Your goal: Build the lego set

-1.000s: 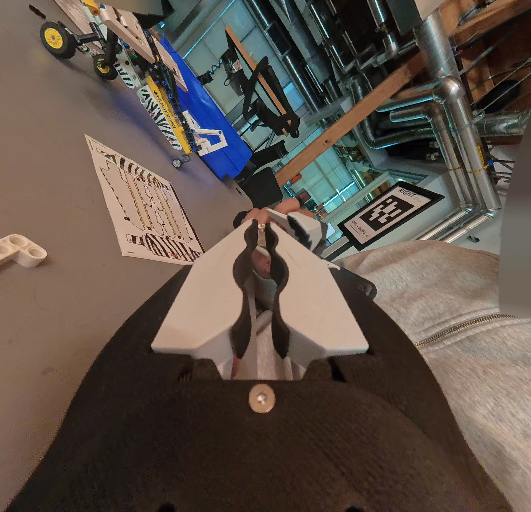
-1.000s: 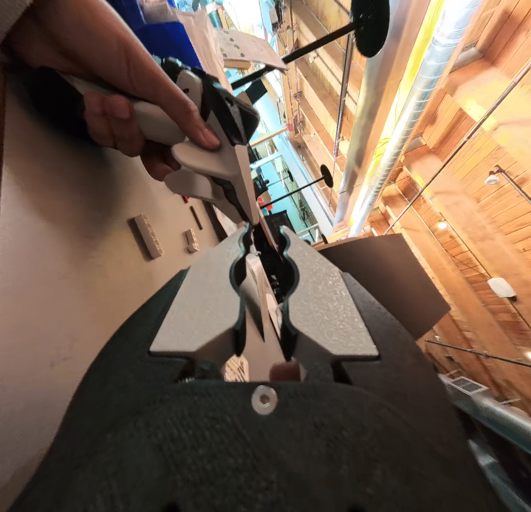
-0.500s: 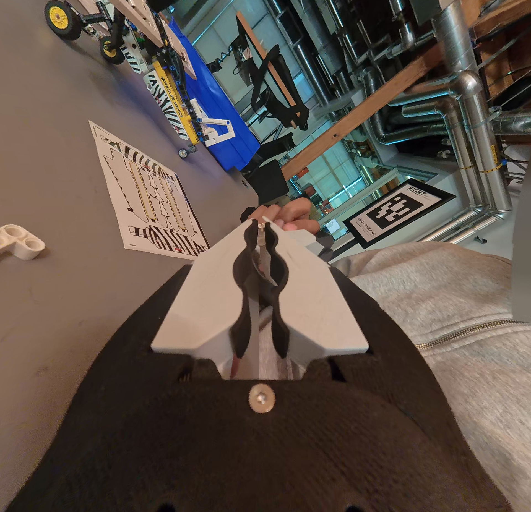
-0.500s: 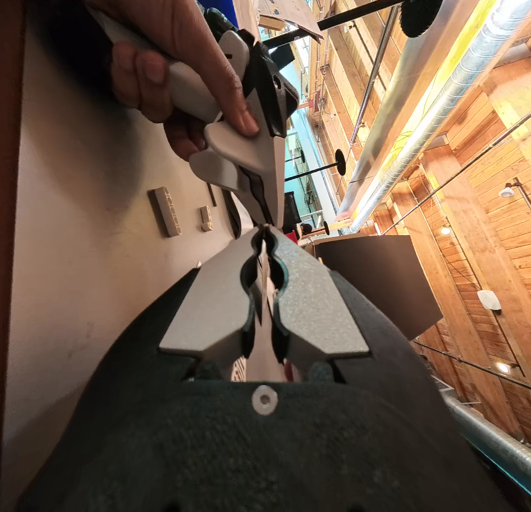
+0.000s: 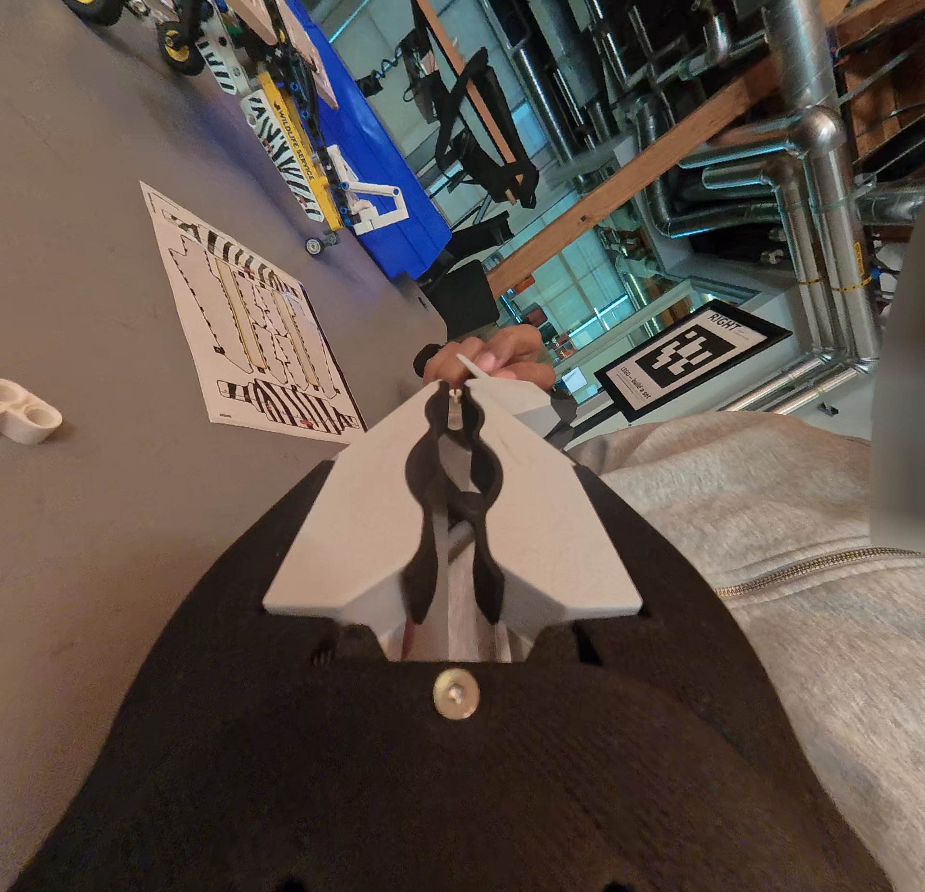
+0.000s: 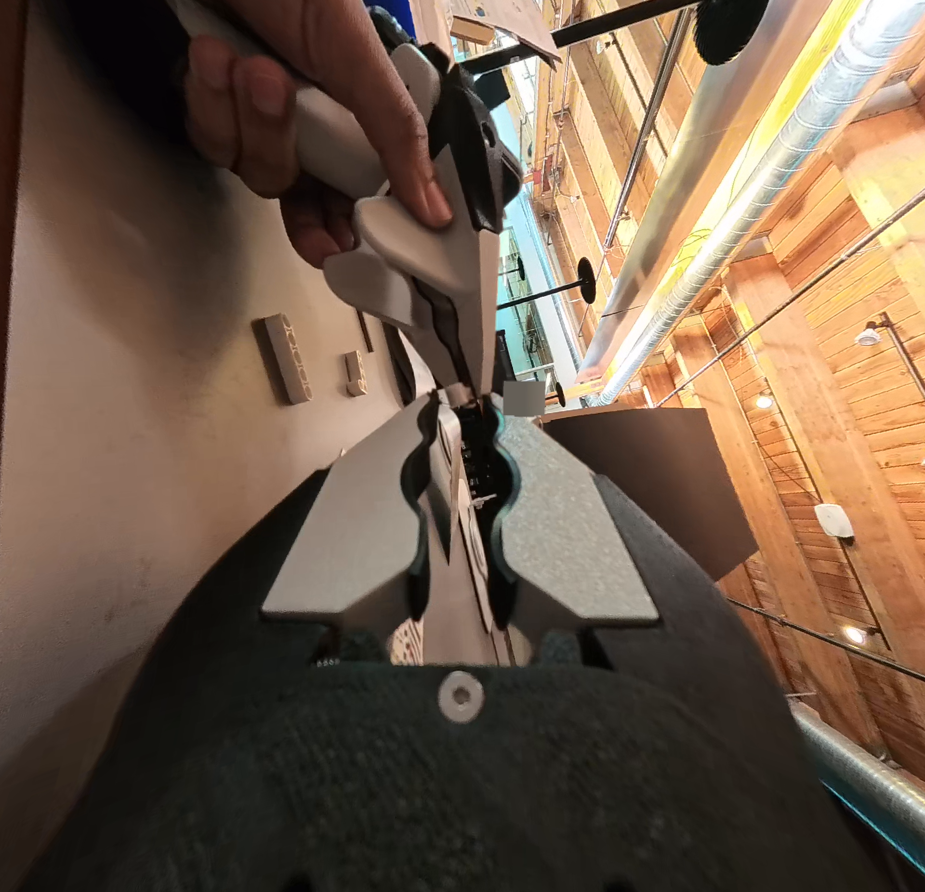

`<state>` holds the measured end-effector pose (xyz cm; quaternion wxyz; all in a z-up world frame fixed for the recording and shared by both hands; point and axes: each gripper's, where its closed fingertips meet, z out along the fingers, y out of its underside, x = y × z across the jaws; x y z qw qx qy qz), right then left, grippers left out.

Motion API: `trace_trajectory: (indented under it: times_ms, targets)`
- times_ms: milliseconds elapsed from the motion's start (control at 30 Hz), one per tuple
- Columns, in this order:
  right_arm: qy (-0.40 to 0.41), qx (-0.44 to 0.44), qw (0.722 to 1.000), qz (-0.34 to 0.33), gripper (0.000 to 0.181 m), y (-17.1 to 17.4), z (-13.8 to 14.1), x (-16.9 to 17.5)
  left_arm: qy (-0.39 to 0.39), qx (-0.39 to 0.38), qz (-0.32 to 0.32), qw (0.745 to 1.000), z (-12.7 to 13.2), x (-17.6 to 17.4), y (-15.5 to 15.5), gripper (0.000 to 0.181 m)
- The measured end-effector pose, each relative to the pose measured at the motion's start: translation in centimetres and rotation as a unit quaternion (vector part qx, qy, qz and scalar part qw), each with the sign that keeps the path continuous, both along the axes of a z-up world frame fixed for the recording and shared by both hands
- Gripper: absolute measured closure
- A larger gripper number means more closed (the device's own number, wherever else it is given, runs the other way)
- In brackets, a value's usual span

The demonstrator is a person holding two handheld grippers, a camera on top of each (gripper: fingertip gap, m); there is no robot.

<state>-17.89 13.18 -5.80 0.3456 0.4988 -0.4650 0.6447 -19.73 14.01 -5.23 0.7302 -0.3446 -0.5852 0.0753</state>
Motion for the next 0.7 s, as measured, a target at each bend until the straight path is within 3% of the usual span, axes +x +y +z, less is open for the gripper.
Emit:
trace_trajectory:
  times_ms: [467, 600, 700]
  targets:
    - [-0.010, 0.021, 1.000, -0.001, 0.176, 0.0, -0.1, -0.1, 0.005, 0.011, -0.001, 1.000, 0.1, 0.1, -0.1, 0.176]
    - [-0.063, 0.069, 0.995, 0.028, 0.175, 0.2, -0.2, 0.1, 0.036, 0.023, 0.004, 0.999, 1.0, 0.5, -0.5, 0.162]
    - [-0.149, 0.153, 0.974, 0.073, 0.175, 0.4, -0.4, 0.3, 0.075, 0.039, -0.016, 0.996, 2.1, 1.1, -0.2, 0.161]
